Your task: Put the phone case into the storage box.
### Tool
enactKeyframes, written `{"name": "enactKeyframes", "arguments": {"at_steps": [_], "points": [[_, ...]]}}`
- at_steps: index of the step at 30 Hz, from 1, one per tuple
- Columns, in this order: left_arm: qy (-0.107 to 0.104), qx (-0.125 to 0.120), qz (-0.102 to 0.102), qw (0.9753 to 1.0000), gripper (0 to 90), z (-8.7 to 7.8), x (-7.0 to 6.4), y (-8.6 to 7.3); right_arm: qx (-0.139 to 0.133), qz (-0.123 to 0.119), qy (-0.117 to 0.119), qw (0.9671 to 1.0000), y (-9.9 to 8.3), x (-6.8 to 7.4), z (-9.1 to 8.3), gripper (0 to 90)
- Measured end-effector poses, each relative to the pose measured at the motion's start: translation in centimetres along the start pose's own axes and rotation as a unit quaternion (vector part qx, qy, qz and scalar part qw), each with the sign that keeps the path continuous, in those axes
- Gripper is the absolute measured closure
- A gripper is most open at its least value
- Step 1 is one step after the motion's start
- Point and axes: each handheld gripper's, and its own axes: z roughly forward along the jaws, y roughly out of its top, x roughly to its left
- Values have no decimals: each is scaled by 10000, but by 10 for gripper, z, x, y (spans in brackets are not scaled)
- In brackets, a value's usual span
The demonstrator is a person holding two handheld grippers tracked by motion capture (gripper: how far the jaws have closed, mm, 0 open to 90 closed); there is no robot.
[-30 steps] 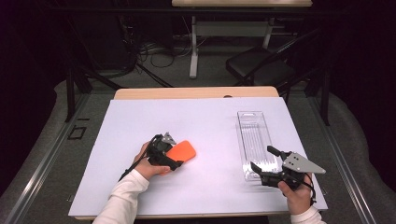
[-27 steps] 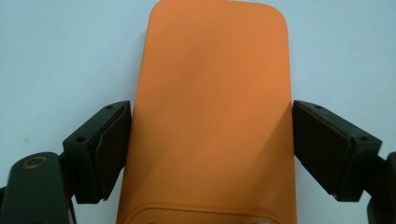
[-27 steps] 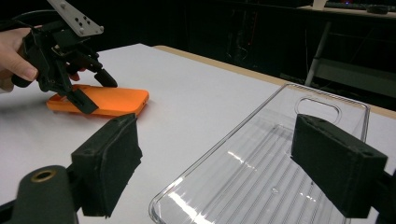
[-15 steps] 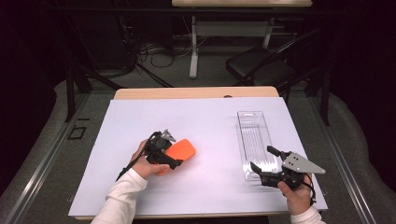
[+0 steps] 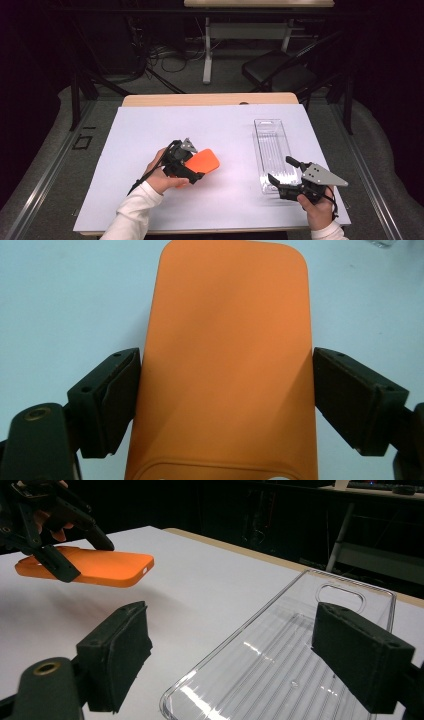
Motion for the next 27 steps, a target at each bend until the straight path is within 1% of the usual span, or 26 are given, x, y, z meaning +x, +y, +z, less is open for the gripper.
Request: {"name": "enactKeyframes", "arguments": {"at_steps": [3,6,7,11,13,15,16,20,21,23,24,25,26,27], "points": [[-60,-40,61,10000,154,-1,-7,3,7,-6,11,10000,0,0,0,147],[-129,-85,75,9999,154,-3,-13,5,12,-33,12,10000,0,1,0,146],[-134,-71,137,9998,154,-5,-14,6,13,-30,22,10000,0,1,1,145],[-173,-104,193,9996,154,-9,-21,8,60,-124,85,9999,1,6,3,146],[-218,-111,174,9996,154,-10,-24,8,81,-160,131,9998,2,8,4,146],[-238,-86,203,9995,154,-11,-24,8,92,-217,181,9996,4,10,5,146],[-255,-84,177,9995,154,-11,-25,8,119,-222,222,9994,5,12,5,146],[-279,-110,195,9994,155,-14,-26,6,260,-288,493,9980,8,18,10,146],[-302,-130,169,9993,155,-16,-26,6,250,-312,522,9978,7,19,11,146],[-312,-148,173,9993,154,-18,-26,5,314,-357,459,9978,8,22,15,147],[-309,-177,140,9993,155,-19,-26,5,333,-377,420,9978,8,23,17,147],[-315,-189,152,9992,155,-20,-26,5,375,-412,440,9975,9,24,18,147],[-316,-191,136,9992,155,-21,-26,4,414,-461,505,9968,9,25,19,147],[-314,-175,166,9992,155,-22,-26,4,448,-504,572,9961,9,25,19,147]]}}
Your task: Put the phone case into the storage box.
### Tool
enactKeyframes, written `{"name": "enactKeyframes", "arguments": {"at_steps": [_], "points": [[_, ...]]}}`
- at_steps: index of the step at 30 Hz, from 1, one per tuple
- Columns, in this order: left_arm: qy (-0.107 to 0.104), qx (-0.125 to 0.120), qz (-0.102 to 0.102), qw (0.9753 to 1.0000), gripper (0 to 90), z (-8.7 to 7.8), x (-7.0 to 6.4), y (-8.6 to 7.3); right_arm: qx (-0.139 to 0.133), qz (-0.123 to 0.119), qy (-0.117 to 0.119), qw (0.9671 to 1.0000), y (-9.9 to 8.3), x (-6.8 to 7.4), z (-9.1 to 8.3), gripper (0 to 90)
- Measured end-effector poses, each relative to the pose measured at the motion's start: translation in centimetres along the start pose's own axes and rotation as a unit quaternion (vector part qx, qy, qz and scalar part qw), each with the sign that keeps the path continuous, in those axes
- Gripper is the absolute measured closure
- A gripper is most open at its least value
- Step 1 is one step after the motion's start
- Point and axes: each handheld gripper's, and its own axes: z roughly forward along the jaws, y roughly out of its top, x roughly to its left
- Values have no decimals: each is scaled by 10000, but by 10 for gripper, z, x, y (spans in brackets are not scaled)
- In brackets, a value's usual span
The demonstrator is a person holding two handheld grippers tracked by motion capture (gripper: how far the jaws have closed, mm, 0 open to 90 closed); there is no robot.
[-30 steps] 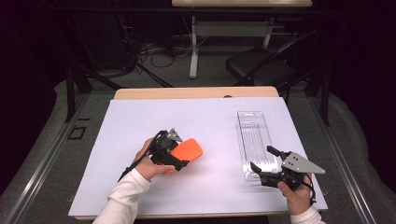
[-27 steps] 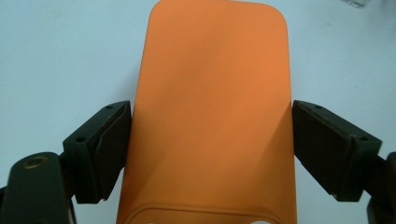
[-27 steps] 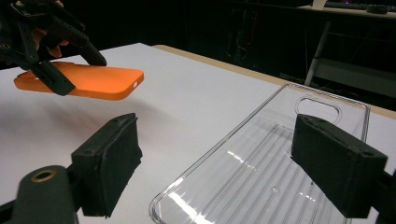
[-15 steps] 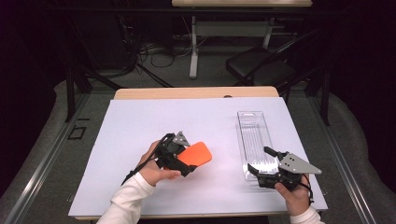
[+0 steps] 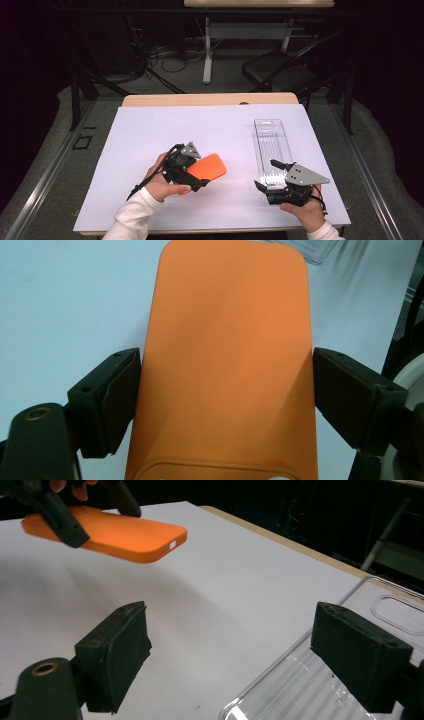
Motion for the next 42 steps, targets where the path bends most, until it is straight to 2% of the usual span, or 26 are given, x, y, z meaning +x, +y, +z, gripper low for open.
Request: {"name": "enactKeyframes", "arguments": {"at_steps": [2,6,10,15,19,22,24,27,33,35,37,38,39,42], "points": [[-1,-7,-13,10000,155,-1,0,-1,75,-169,140,9997,2,1,1,151],[-15,17,-15,10000,155,-3,0,-1,239,-543,83,9982,5,4,5,153],[-52,66,-15,10000,155,-2,-1,1,348,-819,132,9959,8,6,10,159],[-94,164,53,9998,155,0,-4,8,444,-1374,160,9894,14,12,15,165],[-126,178,117,9997,155,0,-7,15,470,-1666,205,9847,20,16,19,172],[-147,189,171,9996,155,1,-9,22,391,-1948,155,9799,23,19,21,181],[-162,205,183,9995,155,1,-9,26,426,-2192,106,9747,26,22,22,185],[-171,219,220,9994,155,3,-11,33,475,-2617,-2,9640,28,27,24,186],[-224,297,316,9988,155,7,-16,43,568,-3028,-37,9513,30,36,30,205],[-221,332,330,9987,155,9,-18,46,597,-3223,-109,9447,31,39,32,208],[-222,339,352,9986,155,10,-19,47,636,-3511,-177,9340,32,42,34,211],[-219,313,352,9986,155,10,-19,47,648,-3557,-196,9321,32,43,35,213],[-229,267,321,9989,155,10,-20,46,683,-3693,-187,9266,32,45,35,214],[-235,245,328,9989,155,10,-20,44,777,-3855,-157,9193,30,49,40,228]]}}
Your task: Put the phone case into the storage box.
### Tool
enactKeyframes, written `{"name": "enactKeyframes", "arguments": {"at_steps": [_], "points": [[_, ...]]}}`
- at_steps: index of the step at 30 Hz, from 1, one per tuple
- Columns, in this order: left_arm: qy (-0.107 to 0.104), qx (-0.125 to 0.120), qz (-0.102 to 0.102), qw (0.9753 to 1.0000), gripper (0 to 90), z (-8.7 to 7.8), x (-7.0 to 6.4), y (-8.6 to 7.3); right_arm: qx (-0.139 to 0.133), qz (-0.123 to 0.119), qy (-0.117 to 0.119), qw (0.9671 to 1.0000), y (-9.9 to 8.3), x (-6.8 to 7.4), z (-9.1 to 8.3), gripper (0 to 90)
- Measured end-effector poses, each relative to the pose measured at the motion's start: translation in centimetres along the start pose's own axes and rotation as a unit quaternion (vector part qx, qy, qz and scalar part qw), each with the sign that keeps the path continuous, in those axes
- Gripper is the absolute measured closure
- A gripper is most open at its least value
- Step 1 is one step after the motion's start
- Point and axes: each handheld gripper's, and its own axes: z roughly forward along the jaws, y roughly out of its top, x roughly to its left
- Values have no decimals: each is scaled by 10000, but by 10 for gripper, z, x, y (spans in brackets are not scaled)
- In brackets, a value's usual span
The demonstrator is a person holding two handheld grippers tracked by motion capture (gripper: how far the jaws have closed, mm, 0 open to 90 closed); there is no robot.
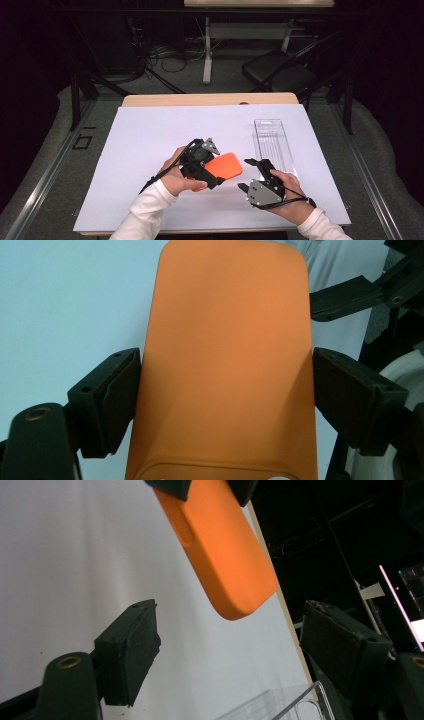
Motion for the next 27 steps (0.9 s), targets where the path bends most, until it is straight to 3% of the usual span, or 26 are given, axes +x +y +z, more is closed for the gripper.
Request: {"name": "enactKeyframes", "arguments": {"at_steps": [3,5,7,12,18,22,27], "points": [[-13,-33,-45,10000,155,-1,1,-2,99,-236,-4,9997,2,7,5,244],[-2,-54,-85,9999,155,-2,2,-4,55,-542,-47,9985,5,11,10,249],[-14,-62,-92,9999,155,-3,3,-5,69,-577,-39,9983,8,15,13,259],[-25,-63,-126,9999,155,-3,5,-8,134,-1098,-143,9938,17,19,18,296],[-37,-62,-175,9998,155,-3,6,-10,116,-1255,-170,9919,22,22,23,305],[-51,-41,-180,9998,155,-2,6,-10,94,-1502,-222,9884,24,21,27,329],[-68,-5,-178,9998,155,-1,5,-10,185,-1558,-289,9872,24,22,28,344]]}}
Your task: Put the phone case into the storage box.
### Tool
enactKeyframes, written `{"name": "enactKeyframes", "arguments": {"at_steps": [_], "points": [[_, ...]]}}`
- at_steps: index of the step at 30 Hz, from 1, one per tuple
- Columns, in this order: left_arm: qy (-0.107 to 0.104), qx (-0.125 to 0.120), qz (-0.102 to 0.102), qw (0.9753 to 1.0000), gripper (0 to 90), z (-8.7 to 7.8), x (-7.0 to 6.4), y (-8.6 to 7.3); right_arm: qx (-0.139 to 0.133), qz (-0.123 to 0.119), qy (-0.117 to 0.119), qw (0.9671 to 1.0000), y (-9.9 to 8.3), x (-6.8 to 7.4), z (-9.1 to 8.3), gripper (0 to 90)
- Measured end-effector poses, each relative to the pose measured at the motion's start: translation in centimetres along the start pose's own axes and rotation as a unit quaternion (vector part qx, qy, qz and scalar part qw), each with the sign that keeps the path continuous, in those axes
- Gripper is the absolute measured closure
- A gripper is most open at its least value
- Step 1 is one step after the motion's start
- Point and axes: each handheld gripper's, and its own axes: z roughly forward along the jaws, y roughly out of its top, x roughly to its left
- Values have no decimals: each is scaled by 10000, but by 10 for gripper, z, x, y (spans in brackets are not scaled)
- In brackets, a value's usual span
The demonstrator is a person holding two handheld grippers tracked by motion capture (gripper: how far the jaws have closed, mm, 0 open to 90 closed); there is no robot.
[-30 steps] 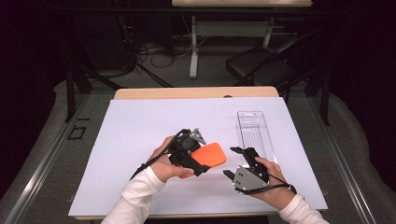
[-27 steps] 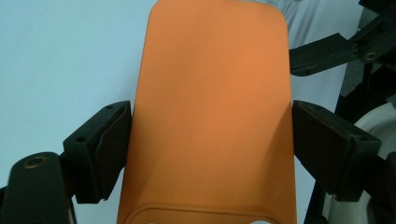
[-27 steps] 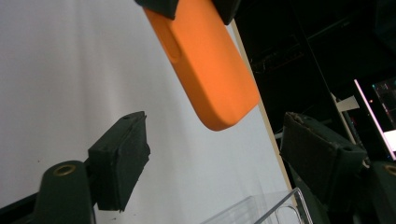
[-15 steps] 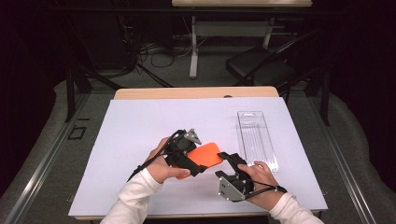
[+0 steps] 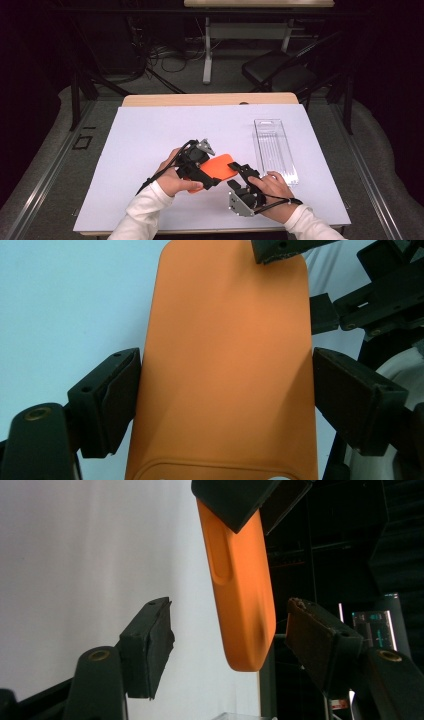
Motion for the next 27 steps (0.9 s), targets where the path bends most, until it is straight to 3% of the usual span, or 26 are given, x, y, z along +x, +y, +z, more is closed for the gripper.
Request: {"name": "enactKeyframes", "arguments": {"at_steps": [11,13,21,23,27], "points": [[-113,63,76,9999,155,7,-7,3,70,-338,-297,9990,1,1,3,380],[-126,60,52,9999,155,8,-8,3,94,-390,-267,9988,1,1,5,385],[-153,59,15,9999,155,8,-7,2,198,-306,-363,9987,1,2,9,409],[-164,60,20,9998,155,8,-8,2,288,-386,-402,9980,1,2,10,416],[-173,50,34,9998,155,8,-8,2,214,-340,-421,9983,1,7,13,453]]}}
